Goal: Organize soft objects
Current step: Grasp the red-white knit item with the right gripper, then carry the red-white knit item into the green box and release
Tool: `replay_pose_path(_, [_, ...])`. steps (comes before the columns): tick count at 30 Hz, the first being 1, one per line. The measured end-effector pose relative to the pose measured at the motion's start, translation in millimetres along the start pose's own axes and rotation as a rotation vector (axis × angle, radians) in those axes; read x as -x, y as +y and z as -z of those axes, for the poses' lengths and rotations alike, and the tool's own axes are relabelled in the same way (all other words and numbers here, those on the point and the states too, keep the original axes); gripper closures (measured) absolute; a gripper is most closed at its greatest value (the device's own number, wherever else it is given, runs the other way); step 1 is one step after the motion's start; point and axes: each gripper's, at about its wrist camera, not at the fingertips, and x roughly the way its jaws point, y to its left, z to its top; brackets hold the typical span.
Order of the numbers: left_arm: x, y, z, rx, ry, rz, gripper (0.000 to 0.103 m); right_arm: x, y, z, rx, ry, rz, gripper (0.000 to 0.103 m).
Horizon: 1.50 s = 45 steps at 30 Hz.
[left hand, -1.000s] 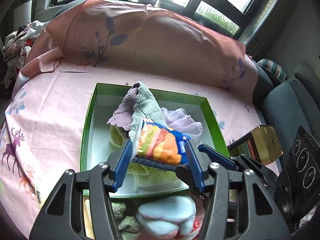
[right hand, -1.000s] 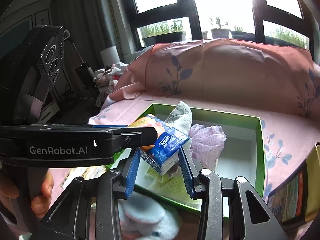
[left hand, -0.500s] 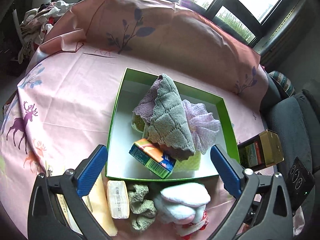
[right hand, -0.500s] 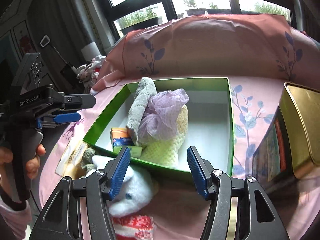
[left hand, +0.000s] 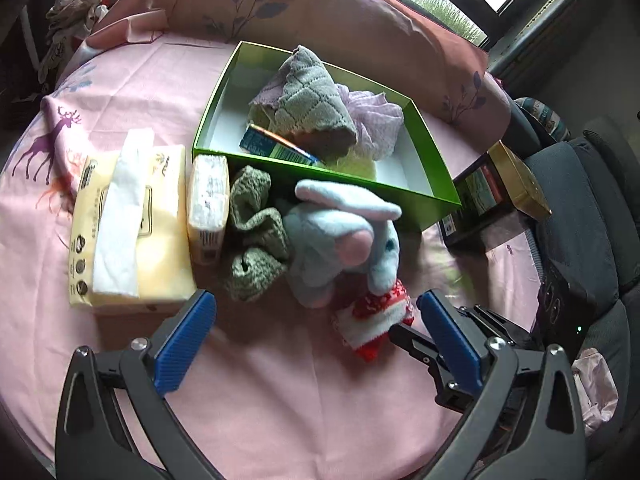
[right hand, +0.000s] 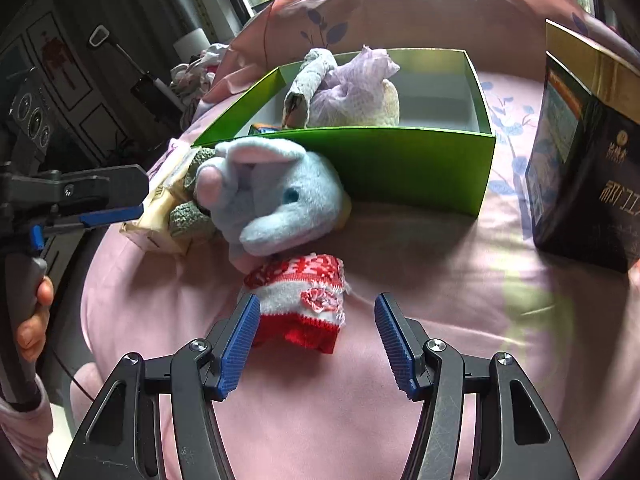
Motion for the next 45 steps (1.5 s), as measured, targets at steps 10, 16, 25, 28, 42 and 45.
replay_pose_path(10, [-20.2, 16.6, 45.9, 0.089, 0.106, 0.028, 0.001, 7.3, 10.5, 13.6, -0.051, -0.026, -0.086, 0.068])
replay_pose_path(16, [-33.8, -12.4, 59.3, 0.04, 0.155, 0.1, 0.001, 33.0, 6.3, 51.7, -0.132, -0.003, -0.127, 0.067])
replay_pose_path(25, [-48.3, -44.1, 75.6, -0.016, 0.193, 0.134, 0.001, 55.9, -3.9, 87.2, -0.131, -0.001, -0.048, 0.038])
replay_pose_path(28, [-50.3, -43.2, 76.2, 0.014, 0.198, 0.162, 0.002, 53.3, -0.5, 88.1, -0.113, -0.011, -0.066, 0.038])
replay_pose_path(42, [-52.7, -43.7, 78.6, 0.045, 0.199, 0.169, 0.044, 36.8, 14.9, 82.3, -0.049, -0.009, -0.082, 0.068])
replay_pose_path(45, [-50.7, -45.2, 78.5, 0.029, 0.192, 0.165, 0.05, 36.7, 21.1, 81.0, -0.013, -0.009, -0.054, 0.074])
